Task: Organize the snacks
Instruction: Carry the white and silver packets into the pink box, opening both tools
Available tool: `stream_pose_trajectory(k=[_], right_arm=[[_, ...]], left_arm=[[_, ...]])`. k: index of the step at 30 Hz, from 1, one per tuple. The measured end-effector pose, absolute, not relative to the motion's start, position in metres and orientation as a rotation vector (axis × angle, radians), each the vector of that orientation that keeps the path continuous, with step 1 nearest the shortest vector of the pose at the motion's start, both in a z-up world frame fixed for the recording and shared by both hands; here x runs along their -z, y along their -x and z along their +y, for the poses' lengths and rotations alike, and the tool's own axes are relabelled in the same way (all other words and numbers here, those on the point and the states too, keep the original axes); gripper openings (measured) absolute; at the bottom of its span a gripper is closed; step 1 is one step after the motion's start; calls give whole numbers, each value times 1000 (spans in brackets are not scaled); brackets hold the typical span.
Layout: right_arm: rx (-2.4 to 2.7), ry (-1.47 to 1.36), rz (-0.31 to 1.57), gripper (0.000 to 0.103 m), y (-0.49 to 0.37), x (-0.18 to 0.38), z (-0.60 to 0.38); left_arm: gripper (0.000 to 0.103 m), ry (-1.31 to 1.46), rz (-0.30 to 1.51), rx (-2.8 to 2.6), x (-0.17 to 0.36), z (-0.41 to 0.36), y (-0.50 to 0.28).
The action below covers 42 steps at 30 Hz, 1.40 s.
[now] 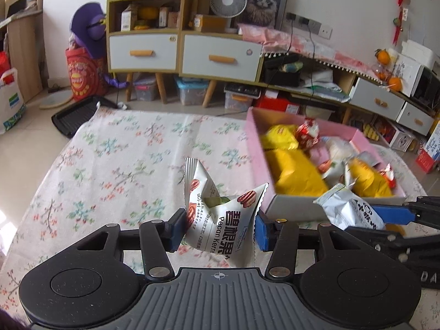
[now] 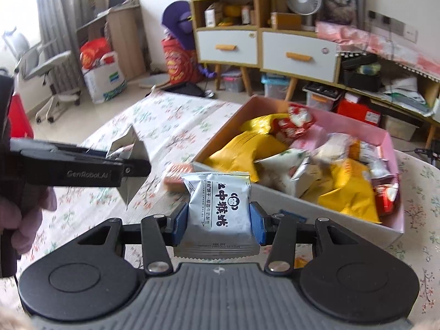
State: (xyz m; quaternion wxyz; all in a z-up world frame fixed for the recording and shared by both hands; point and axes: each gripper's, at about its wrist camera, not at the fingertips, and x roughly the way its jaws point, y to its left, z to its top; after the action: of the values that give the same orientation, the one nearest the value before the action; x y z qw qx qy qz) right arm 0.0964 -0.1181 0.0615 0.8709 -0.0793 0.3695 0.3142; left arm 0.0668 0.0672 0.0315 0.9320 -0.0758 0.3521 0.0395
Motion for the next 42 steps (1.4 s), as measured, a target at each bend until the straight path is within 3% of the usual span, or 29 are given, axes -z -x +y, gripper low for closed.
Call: stream_pose_trajectory(k=[20, 39, 42], right_arm=[[-323, -122, 731, 44, -134, -67, -180], [-267, -76, 721, 44, -175, -71, -175], [-265, -93, 720, 45, -176, -68, -177]], left_arm=[[48, 163, 629, -12, -56, -10, -105], [49, 91, 731, 18, -44, -28, -176], [57, 67, 712, 29, -43, -31, -178]])
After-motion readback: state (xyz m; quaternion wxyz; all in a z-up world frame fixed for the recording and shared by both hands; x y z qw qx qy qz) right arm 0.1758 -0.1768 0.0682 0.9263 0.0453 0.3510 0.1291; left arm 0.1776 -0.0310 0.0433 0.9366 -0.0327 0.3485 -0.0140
